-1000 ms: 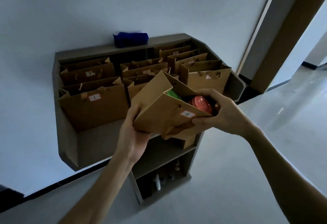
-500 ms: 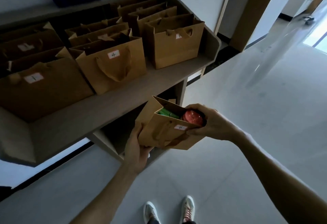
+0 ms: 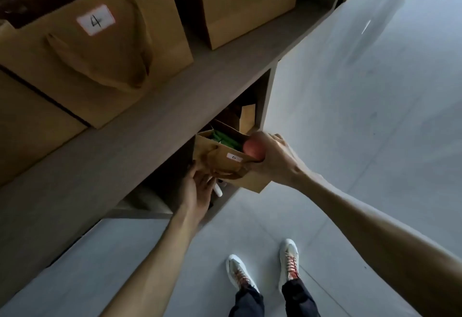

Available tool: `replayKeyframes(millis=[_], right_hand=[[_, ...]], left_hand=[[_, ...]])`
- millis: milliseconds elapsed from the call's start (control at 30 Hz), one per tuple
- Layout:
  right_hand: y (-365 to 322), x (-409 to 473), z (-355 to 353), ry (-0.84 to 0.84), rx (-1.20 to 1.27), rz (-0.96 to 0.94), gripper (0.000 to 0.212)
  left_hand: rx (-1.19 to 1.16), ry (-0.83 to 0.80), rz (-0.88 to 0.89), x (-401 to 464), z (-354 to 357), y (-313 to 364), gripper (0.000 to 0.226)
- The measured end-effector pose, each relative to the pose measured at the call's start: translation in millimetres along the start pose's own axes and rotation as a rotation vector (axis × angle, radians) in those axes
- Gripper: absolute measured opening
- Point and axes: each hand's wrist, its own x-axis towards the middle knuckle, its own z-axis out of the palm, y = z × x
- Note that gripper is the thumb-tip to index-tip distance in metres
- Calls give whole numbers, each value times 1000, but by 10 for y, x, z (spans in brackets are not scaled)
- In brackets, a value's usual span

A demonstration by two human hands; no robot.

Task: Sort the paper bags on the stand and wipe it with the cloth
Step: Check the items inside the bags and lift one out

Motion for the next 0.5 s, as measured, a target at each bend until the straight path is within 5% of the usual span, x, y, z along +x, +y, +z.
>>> replayKeyframes(millis=[300, 433, 500], right_hand=[[29, 991, 669, 98, -161, -10, 79], [39, 1293, 870, 159, -180, 10, 88], [13, 1368, 957, 184, -205, 14, 94]], left_hand=[[74, -20, 124, 1185, -38, 447, 46], [61, -64, -14, 1486, 82, 475, 19], [74, -40, 8, 1611, 114, 455, 30]])
